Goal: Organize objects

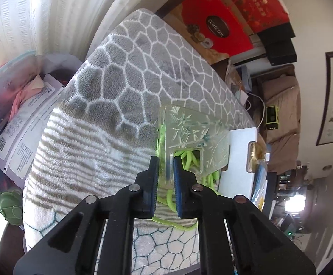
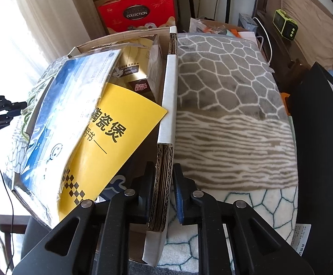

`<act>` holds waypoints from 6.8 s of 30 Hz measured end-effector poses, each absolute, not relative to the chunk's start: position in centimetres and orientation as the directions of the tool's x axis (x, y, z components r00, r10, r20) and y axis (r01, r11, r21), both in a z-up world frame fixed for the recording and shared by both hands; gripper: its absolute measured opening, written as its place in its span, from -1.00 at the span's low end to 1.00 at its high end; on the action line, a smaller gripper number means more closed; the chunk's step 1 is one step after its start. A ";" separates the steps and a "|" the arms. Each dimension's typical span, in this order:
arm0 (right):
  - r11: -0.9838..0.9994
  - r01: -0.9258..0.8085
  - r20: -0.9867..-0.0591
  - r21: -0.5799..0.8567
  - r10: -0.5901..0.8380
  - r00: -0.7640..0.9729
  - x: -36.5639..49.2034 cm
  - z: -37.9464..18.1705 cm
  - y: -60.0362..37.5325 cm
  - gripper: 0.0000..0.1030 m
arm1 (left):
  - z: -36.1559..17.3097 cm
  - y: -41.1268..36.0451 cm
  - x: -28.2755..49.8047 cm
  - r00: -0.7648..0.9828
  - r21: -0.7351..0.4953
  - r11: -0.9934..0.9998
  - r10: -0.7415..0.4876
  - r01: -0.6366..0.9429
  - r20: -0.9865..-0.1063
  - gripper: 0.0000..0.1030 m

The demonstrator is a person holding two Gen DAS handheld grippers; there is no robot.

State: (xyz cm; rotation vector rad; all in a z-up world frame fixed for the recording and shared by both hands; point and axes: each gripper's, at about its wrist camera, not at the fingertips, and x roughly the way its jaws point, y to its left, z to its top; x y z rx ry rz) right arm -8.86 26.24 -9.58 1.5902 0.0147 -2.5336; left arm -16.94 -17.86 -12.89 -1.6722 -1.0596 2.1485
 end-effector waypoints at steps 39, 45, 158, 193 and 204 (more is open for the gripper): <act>-0.990 0.129 -0.896 0.063 -0.113 -0.430 -8.7 -9.5 25.9 -0.72 | 8.7 -6.2 -10.9 -0.351 -0.807 -0.538 0.824 -0.244 -0.444 -0.90; -0.990 0.129 -0.896 0.061 -0.111 -0.430 -8.7 -9.5 25.9 -0.72 | 10.0 -1.9 -10.0 -0.278 -0.810 -0.505 0.858 -0.299 -0.432 -0.90; -0.991 0.127 -0.903 0.038 -0.089 -0.421 -8.8 -10.3 25.7 -0.71 | 11.2 0.7 -13.5 -0.475 -0.422 -0.833 0.552 -0.358 -0.686 -0.85; -0.991 0.116 -0.902 0.062 -0.105 -0.419 -8.8 -10.4 25.8 -0.66 | -2.5 7.5 -9.2 -0.335 -0.336 -0.879 0.447 -0.340 -0.830 0.39; -0.995 0.088 -0.847 0.045 -0.084 -0.525 -6.8 -6.2 27.0 0.45 | 0.5 4.5 -6.4 -0.501 -0.209 -0.937 0.327 -0.278 -0.801 0.87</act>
